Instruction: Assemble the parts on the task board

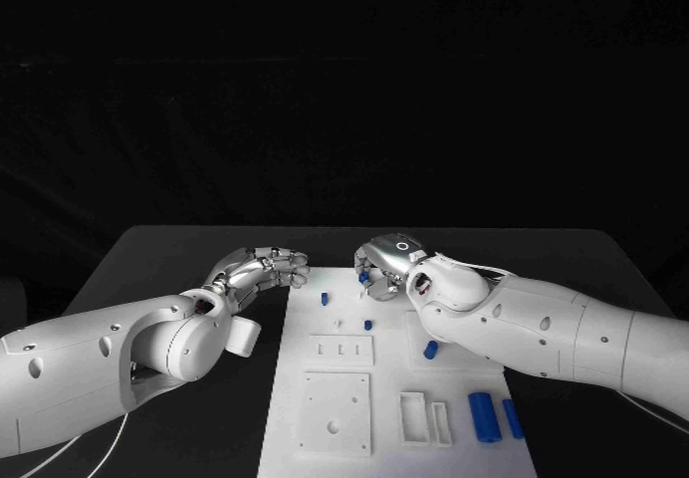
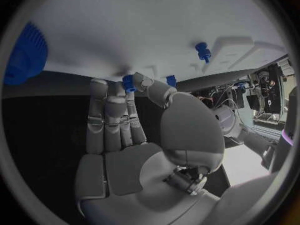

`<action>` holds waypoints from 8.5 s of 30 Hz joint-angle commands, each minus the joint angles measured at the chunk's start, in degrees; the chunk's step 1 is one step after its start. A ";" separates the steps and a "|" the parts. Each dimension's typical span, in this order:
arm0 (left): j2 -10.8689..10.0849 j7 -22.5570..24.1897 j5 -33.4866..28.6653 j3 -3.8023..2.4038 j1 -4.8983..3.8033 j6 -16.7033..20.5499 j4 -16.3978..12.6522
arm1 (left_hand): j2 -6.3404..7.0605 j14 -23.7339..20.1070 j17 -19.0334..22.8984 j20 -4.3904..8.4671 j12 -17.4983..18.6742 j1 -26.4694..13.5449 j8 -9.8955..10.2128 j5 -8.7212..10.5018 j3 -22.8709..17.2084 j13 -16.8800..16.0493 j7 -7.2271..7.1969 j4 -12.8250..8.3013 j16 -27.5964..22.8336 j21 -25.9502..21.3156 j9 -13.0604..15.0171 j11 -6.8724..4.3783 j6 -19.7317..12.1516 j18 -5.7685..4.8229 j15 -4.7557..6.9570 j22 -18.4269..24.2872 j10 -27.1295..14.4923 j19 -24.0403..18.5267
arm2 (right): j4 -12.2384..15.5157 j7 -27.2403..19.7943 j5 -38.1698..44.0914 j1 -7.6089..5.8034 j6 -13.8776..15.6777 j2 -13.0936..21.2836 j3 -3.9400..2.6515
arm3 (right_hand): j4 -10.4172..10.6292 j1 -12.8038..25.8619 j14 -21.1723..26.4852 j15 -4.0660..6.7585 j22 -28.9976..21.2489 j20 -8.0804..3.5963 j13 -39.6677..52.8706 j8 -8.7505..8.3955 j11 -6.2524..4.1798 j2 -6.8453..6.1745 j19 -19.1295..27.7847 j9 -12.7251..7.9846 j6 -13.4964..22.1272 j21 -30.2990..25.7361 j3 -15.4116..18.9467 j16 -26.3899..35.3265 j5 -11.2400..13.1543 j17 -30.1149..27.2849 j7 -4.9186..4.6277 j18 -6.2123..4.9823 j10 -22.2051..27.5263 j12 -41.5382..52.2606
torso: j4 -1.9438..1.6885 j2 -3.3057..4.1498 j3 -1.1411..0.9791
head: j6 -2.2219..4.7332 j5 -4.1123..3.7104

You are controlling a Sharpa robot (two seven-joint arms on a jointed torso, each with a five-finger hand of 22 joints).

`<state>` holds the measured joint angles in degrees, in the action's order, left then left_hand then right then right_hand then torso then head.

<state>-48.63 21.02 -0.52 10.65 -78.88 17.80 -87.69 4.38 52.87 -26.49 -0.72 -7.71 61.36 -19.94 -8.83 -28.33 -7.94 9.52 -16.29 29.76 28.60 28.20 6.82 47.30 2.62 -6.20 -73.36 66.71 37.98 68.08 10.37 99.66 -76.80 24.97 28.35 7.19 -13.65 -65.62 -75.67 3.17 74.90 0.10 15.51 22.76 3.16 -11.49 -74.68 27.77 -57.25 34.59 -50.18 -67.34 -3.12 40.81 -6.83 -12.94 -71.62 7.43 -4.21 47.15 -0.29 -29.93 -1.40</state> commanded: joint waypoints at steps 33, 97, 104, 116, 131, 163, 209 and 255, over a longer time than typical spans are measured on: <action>-0.32 0.56 -0.11 -0.05 -0.09 -0.49 1.06 | 0.39 0.04 -0.02 0.00 0.59 -0.02 0.41 0.33 -0.23 0.10 0.27 -0.06 -0.40 -0.12 0.11 0.39 -0.17 -0.11 -0.25 0.06 -0.16 0.24 | 10.55 -4.94 -14.26 -0.88 -0.43 12.91 -3.44 | 0.72 2.36 1.48 -1.74 0.53 -0.10 -3.38 -4.46 1.88 -3.18 0.47 -2.34 6.72 -0.71 12.76 -1.42 -10.40 -1.24 -3.07 -2.06 3.47 -1.07 | 0.74 -0.41 -0.29 | 1.38 -0.14; -0.84 0.45 -0.55 -0.03 -0.08 -1.59 1.10 | 0.24 0.14 -0.08 0.01 0.88 0.19 0.55 0.34 -0.33 0.09 0.28 -0.05 -0.40 -0.11 0.20 0.43 -0.19 -0.09 -0.22 0.07 -0.09 0.32 | 1.18 -3.74 -13.95 -0.12 -16.07 12.25 -3.77 | 0.95 5.26 2.26 2.04 1.37 -1.88 50.27 -6.49 -2.07 -0.54 -0.65 -2.72 5.93 8.34 15.12 -8.13 -11.68 9.85 -0.80 -2.06 6.76 56.06 | 1.47 -0.70 -0.79 | 0.56 0.09; -0.87 0.44 -0.55 -0.03 -0.08 -1.63 1.11 | 0.25 0.14 -0.08 0.01 0.91 0.20 0.57 0.34 -0.33 0.10 0.28 -0.06 -0.41 -0.11 0.21 0.43 -0.20 -0.09 -0.22 0.07 -0.09 0.32 | 1.08 -3.53 -13.95 -0.01 -16.87 12.09 -3.72 | 1.53 7.27 2.11 2.01 1.33 -1.92 50.17 -6.62 -2.04 -0.79 -0.42 -2.85 6.05 9.02 16.66 -7.94 -14.19 10.43 -0.83 -2.06 6.84 56.28 | 1.48 -0.68 -0.79 | 0.52 0.08; -1.05 0.26 -0.38 -0.03 -0.08 -1.72 1.05 | 0.29 0.12 -0.08 0.01 0.98 0.25 0.60 0.33 -0.34 0.10 0.30 -0.09 -0.43 -0.12 0.22 0.44 -0.22 -0.09 -0.22 0.08 -0.10 0.30 | 1.13 -2.10 -12.06 -0.01 -16.24 11.50 -3.70 | 2.69 9.82 1.91 2.16 1.30 -2.20 50.06 -6.35 -2.21 -0.20 -0.30 -2.80 5.52 9.92 19.13 -7.90 -14.45 11.30 -0.65 -2.06 6.74 56.68 | 1.44 -0.71 -0.75 | 0.22 0.55; -1.11 0.23 -0.37 -0.04 -0.08 -1.56 1.09 | 0.28 0.12 -0.09 0.01 1.04 0.30 0.63 0.31 -0.36 0.10 0.31 -0.09 -0.44 -0.13 0.24 0.45 -0.23 -0.09 -0.22 0.08 -0.09 0.30 | 1.25 -2.30 -10.31 0.15 -16.72 11.44 -3.69 | 2.39 4.21 1.64 2.86 1.21 -2.31 49.34 -5.38 -2.96 1.19 0.37 -2.60 2.83 11.03 11.56 -7.39 -6.93 12.57 0.16 -2.06 6.05 56.65 | 1.52 -0.69 -0.78 | 0.05 0.48; -0.81 0.15 -0.36 -0.03 -0.08 -1.26 1.38 | 0.29 0.13 -0.10 0.01 1.15 0.38 0.69 0.29 -0.39 0.10 0.33 -0.08 -0.46 -0.13 0.28 0.47 -0.24 -0.09 -0.23 0.09 -0.06 0.30 | 4.42 -1.40 -1.41 0.77 -10.29 12.06 -3.54 | -1.22 3.49 1.13 3.26 1.17 -2.34 48.89 -4.50 -3.41 0.57 0.13 -2.15 0.64 12.60 7.03 -6.84 -17.88 14.23 0.65 -2.06 5.34 57.15 | 1.43 -0.75 -0.79 | 0.14 0.29; -1.00 0.02 -0.36 -0.03 -0.07 -1.15 1.51 | 0.34 0.13 -0.12 -0.01 1.30 0.33 0.78 0.30 -0.35 0.10 0.35 -0.05 -0.49 -0.14 0.32 0.49 -0.28 -0.11 -0.24 0.09 -0.05 0.29 | 6.94 -2.60 -6.13 0.74 -10.23 14.46 -3.55 | 0.55 7.21 1.42 1.26 0.64 -2.37 48.31 -8.15 -1.25 -3.62 1.34 -3.27 7.96 11.80 17.03 -4.84 -18.84 15.38 -1.66 -2.06 7.91 56.37 | 1.52 -0.70 -0.87 | 0.57 -0.09; -1.01 -0.06 -0.36 -0.02 -0.06 -1.44 1.84 | 0.36 0.09 -0.13 -0.02 1.48 0.32 0.87 0.29 -0.34 0.10 0.38 -0.03 -0.54 -0.17 0.37 0.53 -0.32 -0.12 -0.26 0.10 -0.03 0.25 | 5.89 -4.25 -9.49 0.75 -12.43 15.21 -3.55 | 0.63 6.96 1.42 0.91 0.86 -2.47 47.81 -7.94 -0.90 -2.44 1.60 -3.09 8.89 11.26 20.21 -4.11 -27.10 16.54 -1.99 -2.06 9.27 57.11 | 1.47 -0.71 -0.87 | 0.56 -0.22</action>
<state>-49.71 20.56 -0.94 10.67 -78.88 17.04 -85.80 4.37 52.87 -26.56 -0.72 -6.60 61.37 -19.26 -8.83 -28.49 -7.91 9.72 -16.44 29.54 28.60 28.48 6.83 47.10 2.61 -6.21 -73.31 66.71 37.98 74.12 6.43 90.40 -76.24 14.54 43.37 3.50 -13.06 -58.82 -74.11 3.98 74.91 -2.13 63.36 14.63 2.47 -14.47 -73.04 24.59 -48.18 46.24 -29.86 -71.75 -30.40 57.27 -8.21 -12.36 -62.43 64.30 -2.74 46.44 -1.15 -29.36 -1.63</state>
